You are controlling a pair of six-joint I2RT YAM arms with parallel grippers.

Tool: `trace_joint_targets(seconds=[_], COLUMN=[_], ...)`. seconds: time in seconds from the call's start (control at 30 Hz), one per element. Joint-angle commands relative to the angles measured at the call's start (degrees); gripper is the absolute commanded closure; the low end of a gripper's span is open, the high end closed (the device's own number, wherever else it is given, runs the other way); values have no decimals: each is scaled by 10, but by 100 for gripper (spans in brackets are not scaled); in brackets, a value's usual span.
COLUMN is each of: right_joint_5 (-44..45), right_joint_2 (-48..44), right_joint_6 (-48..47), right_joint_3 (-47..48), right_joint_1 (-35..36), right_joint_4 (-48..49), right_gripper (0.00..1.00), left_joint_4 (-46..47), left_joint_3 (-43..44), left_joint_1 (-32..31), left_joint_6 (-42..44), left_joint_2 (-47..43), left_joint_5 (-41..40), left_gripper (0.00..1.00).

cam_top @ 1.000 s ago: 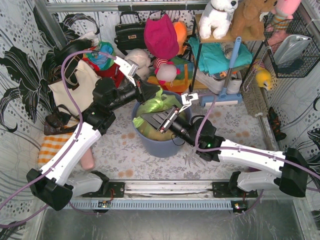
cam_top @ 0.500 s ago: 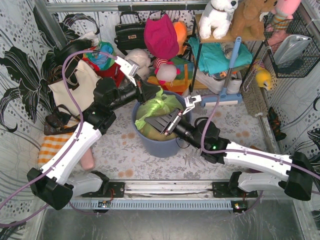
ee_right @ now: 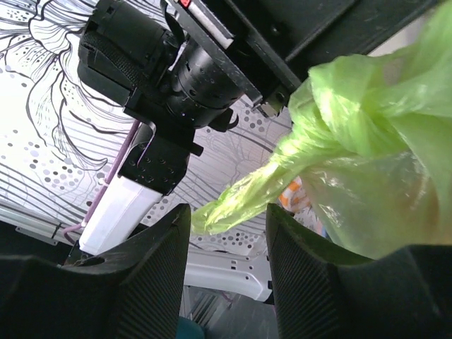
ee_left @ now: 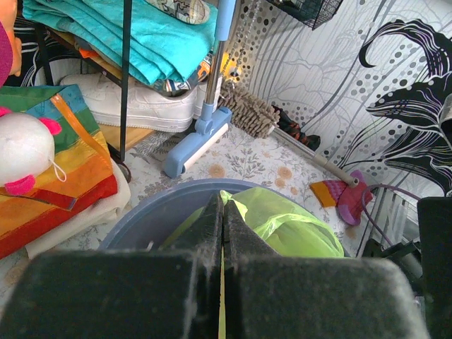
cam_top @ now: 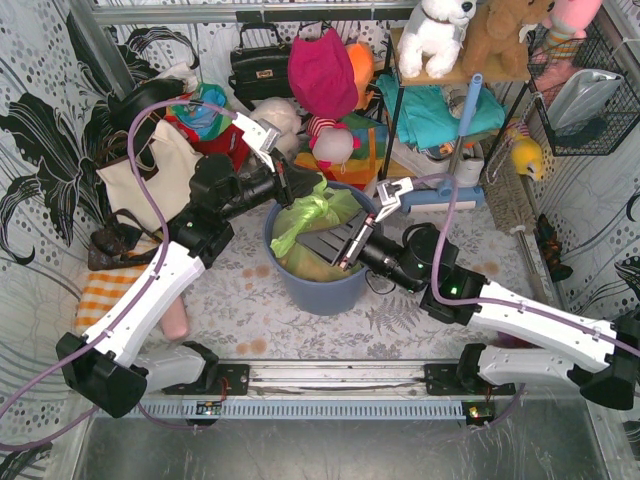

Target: Tie the trash bag

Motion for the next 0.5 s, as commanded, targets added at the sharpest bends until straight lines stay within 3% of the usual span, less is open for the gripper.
trace_joint_targets(seconds=[0.0,0.47], right_joint_5=[-26,-48], right_joint_2=[20,45], right_joint_6=[-15,-11], right_joint_3=[31,42], right_joint_1=[-1,-2], right_joint_4=[-9,39], right_gripper=[53,54], left_joint_4=[31,31], left_joint_3=[1,-4], left_joint_1=[4,4], left_joint_6=[-2,-4], left_joint_2=[-3,-5], left_joint_5=[13,17], left_gripper=[100,100])
